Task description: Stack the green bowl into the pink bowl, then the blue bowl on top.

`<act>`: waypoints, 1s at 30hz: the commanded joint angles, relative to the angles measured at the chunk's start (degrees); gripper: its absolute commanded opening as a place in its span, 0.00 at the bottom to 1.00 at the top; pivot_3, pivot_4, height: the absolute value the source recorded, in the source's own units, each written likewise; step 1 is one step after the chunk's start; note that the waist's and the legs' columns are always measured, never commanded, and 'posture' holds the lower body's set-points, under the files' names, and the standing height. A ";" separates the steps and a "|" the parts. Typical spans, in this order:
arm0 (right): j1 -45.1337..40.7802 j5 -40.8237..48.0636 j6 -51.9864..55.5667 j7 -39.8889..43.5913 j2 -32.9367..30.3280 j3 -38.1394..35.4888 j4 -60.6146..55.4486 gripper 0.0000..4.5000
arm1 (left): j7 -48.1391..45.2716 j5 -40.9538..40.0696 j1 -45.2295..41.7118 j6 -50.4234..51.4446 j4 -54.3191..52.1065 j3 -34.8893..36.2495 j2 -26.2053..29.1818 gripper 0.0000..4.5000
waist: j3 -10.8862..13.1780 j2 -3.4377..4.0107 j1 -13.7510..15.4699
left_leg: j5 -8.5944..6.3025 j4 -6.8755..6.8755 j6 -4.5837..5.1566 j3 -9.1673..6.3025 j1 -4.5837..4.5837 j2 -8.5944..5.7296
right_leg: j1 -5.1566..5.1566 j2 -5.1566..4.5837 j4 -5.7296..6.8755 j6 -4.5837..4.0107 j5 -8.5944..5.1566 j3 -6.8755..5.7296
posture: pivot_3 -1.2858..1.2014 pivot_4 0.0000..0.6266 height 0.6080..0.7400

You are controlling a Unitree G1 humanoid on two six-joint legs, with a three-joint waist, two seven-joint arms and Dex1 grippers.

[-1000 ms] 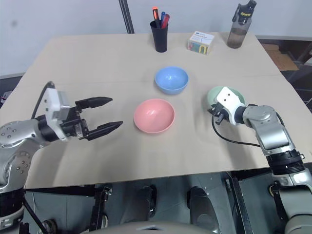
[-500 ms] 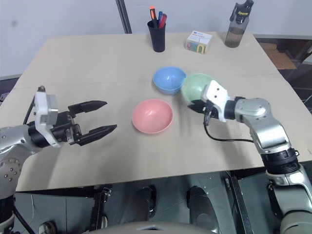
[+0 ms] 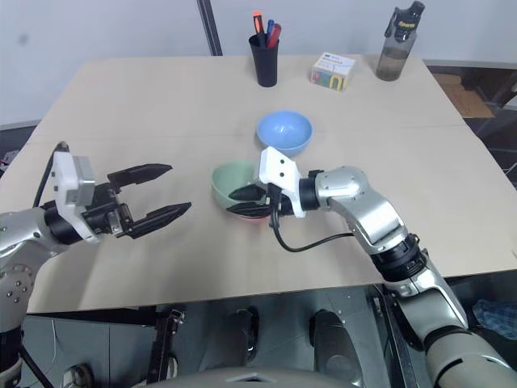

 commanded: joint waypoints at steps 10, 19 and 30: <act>-13.09 -14.12 -28.56 1.82 -8.26 -5.05 27.00 0.75 | 3.51 -2.23 3.80 -0.44 -6.04 2.70 -0.81 1.00 | 0.01 0.01 -0.27 | 0.00 -0.02 0.00 0.05 0.04 0.00 | -0.01 0.00 -0.01 -0.01 0.00 0.01 | 0.52 0.24 1.00; -28.18 -33.29 -56.55 -11.60 2.01 3.50 69.30 0.75 | 7.86 -2.88 8.49 -0.40 -10.92 6.36 -2.44 1.00 | 0.04 0.04 -1.86 | 0.01 -0.22 -0.01 0.05 -0.02 0.00 | -0.09 0.01 -0.07 0.18 0.14 0.05 | 0.52 0.24 1.00; -33.92 -42.56 -60.81 -20.27 6.55 4.91 81.45 0.09 | 13.14 -4.28 18.32 -0.61 -18.79 11.91 -6.12 1.00 | 0.06 0.08 -1.82 | 0.01 -0.26 -0.02 0.01 0.07 0.00 | -0.04 0.00 -0.08 -0.06 0.02 0.04 | 0.52 0.24 1.00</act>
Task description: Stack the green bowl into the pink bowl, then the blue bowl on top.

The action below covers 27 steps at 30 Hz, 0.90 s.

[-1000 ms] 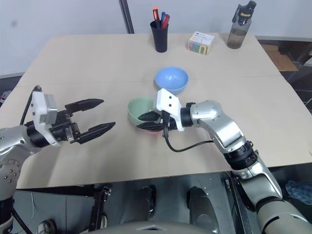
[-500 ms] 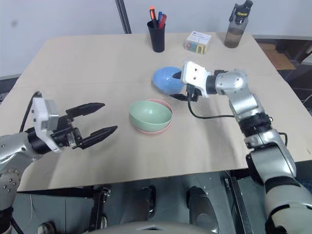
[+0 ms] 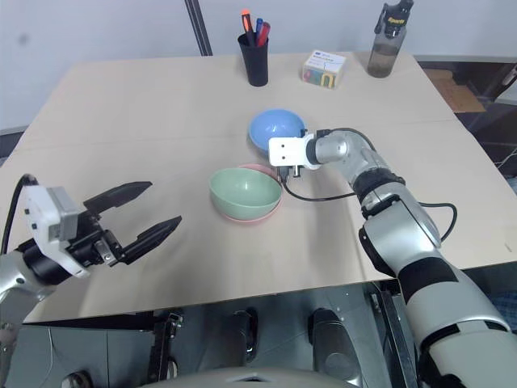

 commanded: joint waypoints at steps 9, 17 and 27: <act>-2.76 -0.30 -2.87 0.52 -1.97 -3.90 -0.21 0.01 | 1.21 -0.65 -1.14 -1.44 -1.34 -0.30 0.10 1.00 | 0.03 0.05 -0.05 | 0.00 0.00 0.00 0.01 -0.03 0.00 | -0.04 0.01 0.01 0.00 0.00 0.00 | 0.52 0.24 1.00; 8.51 31.01 22.37 36.09 -9.04 -17.05 -38.12 0.01 | -1.39 0.12 -5.73 -1.91 2.98 -3.23 1.20 1.00 | 0.04 0.07 0.21 | 0.00 0.00 0.01 -0.04 -0.01 0.00 | 0.06 0.02 0.02 0.26 0.15 -0.01 | 0.52 0.24 1.00; 24.25 47.93 58.07 34.03 -16.80 -16.01 -81.05 0.01 | -8.09 -5.22 -6.43 0.05 6.81 -0.25 4.47 1.00 | 0.05 0.13 0.97 | -0.01 0.03 0.01 0.00 0.09 0.03 | 0.03 0.01 0.05 0.03 -0.03 -0.05 | 0.52 0.24 1.00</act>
